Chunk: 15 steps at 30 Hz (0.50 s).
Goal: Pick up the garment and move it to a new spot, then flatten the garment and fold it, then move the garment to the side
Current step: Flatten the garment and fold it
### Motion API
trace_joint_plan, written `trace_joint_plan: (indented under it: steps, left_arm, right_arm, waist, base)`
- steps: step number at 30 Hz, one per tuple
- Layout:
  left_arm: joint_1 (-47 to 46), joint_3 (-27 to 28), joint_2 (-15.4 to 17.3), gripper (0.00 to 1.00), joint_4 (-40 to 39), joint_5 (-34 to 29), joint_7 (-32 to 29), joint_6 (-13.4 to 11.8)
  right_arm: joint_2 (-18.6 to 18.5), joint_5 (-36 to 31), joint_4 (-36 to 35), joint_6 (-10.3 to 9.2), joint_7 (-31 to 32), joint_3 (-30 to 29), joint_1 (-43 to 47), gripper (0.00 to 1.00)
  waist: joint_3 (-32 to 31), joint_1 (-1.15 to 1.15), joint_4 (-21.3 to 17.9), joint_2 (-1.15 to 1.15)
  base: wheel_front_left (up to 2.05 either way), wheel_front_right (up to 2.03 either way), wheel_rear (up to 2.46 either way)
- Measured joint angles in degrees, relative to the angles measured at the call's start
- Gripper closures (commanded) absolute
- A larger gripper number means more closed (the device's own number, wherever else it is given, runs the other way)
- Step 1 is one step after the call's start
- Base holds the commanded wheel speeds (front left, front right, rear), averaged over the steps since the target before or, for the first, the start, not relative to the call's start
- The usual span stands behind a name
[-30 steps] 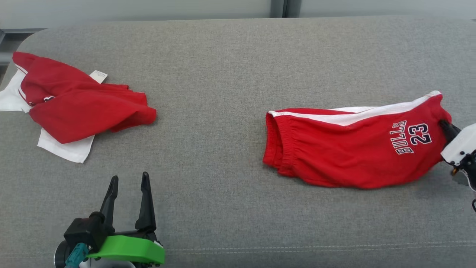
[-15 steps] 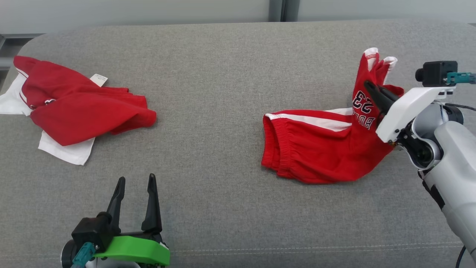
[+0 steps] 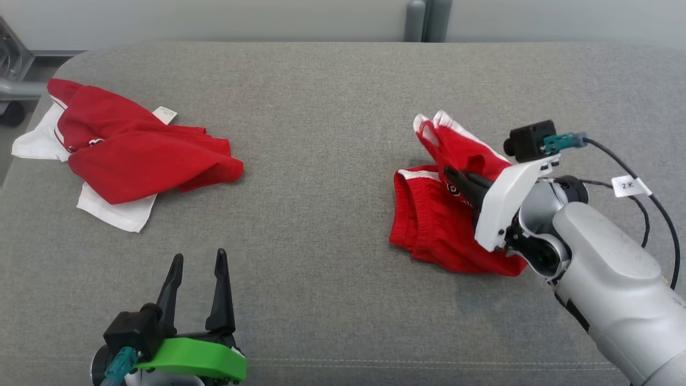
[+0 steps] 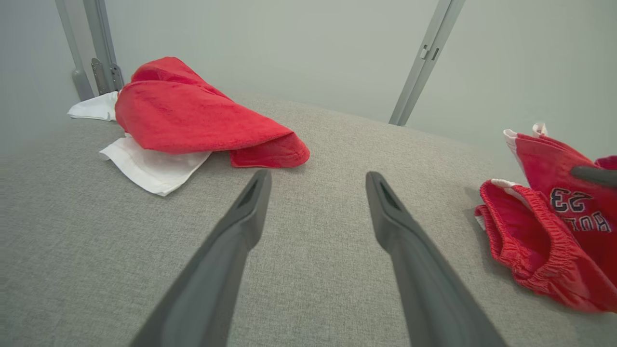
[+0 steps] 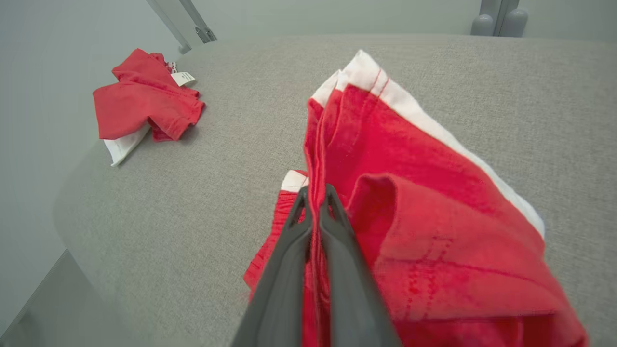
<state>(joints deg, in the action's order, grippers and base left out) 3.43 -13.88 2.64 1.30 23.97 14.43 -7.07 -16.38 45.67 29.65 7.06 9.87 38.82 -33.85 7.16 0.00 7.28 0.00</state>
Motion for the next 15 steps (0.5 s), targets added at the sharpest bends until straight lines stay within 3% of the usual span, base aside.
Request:
trace_joint_plan:
  steps: [15]
  left_arm:
    - [0.00, 0.80, 0.00, 0.00, -0.14, 0.43, 0.00, 0.00]
  right_arm:
    - [2.26, -0.90, 3.43, 0.00, 1.25, 5.55, 1.54, 1.00]
  waist:
    - [0.25, 0.00, 0.48, 0.00]
  base:
    - [0.00, 0.00, 0.00]
